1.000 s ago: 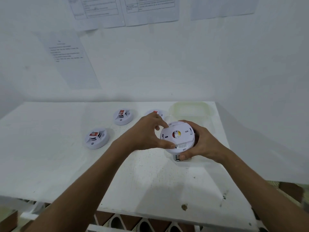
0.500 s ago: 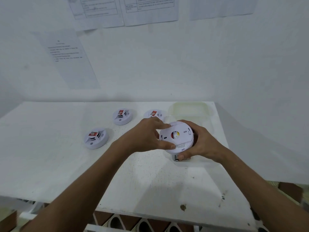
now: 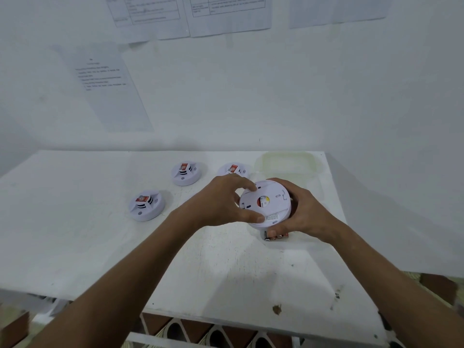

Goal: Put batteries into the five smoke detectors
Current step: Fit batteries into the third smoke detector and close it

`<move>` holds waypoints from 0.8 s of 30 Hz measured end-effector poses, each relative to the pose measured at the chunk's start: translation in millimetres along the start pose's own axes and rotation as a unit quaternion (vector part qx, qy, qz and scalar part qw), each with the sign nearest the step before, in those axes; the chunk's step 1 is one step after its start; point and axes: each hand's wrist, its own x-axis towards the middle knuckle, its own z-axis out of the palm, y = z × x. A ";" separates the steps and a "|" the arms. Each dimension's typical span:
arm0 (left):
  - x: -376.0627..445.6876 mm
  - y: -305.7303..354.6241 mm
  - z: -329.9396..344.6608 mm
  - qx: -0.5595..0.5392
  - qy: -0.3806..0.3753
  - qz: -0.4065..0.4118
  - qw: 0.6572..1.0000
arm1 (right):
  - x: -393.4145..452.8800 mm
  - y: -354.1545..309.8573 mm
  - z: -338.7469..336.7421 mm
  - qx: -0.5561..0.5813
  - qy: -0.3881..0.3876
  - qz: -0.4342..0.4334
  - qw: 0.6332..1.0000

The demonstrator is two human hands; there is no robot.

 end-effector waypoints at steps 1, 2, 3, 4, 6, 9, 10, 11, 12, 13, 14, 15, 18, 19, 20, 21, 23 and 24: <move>0.5 -1.3 -0.1 -0.013 0.000 -0.007 1.000 | 0.5 -0.1 -0.5 0.006 0.000 -0.002 1.000; 0.6 -2.6 0.2 -0.026 -0.001 -0.012 1.000 | 0.4 -0.3 -1.4 0.013 0.000 -0.004 1.000; 0.6 -3.8 1.0 -0.038 -0.003 -0.014 0.999 | 0.4 -0.3 -2.3 0.016 -0.001 -0.005 1.000; 0.8 -5.0 2.0 -0.050 -0.007 -0.016 0.999 | 0.3 -0.5 -3.0 0.016 -0.002 -0.005 1.000; 1.5 -7.5 4.3 -0.071 -0.012 -0.022 0.997 | 0.5 -0.4 -2.9 0.012 -0.005 -0.004 1.000; 1.6 -9.8 5.4 -0.087 -0.015 -0.026 0.996 | 0.4 -1.3 -1.4 0.019 -0.003 -0.006 1.000; 1.0 -9.6 5.0 -0.087 -0.020 -0.023 0.996 | 0.1 -2.0 -1.0 0.021 -0.005 -0.008 1.000; 0.1 -9.0 4.1 -0.087 -0.026 -0.020 0.996 | 0.0 -2.7 -0.5 0.019 -0.008 -0.009 1.000; -0.7 -8.4 3.2 -0.089 -0.031 -0.018 0.995 | -0.3 -3.4 -0.2 0.016 -0.011 -0.011 1.000; -1.2 -8.5 2.3 -0.092 -0.035 -0.015 0.995 | -0.1 -4.0 0.1 0.012 -0.012 -0.013 1.000; -1.6 -9.0 1.7 -0.094 -0.038 -0.010 0.995 | -0.1 -4.8 0.7 0.011 -0.011 -0.014 1.000; -1.9 -9.6 1.2 -0.094 -0.040 -0.003 0.995 | 0.1 -5.6 1.1 0.012 -0.010 -0.014 1.000; -3.1 -12.4 2.3 -0.084 -0.042 0.012 0.996 | -1.3 -7.9 1.7 0.019 -0.013 -0.012 1.000; -3.9 -13.3 3.0 -0.080 -0.040 0.017 0.996 | -1.7 -8.9 1.6 0.021 -0.015 -0.012 1.000; -4.9 -14.0 3.7 -0.079 -0.036 0.022 0.996 | -2.1 -9.8 1.3 0.023 -0.019 -0.014 0.999; -5.8 -14.3 4.1 -0.080 -0.031 0.028 0.996 | -2.2 -10.2 0.8 0.024 -0.022 -0.016 0.999; -6.9 -14.1 4.3 -0.088 -0.024 0.039 0.995 | -2.4 -10.4 -0.2 0.026 -0.030 -0.016 0.999; -7.4 -14.4 4.7 -0.093 -0.020 0.043 0.995 | -2.7 -10.6 -0.7 0.029 -0.035 -0.015 0.999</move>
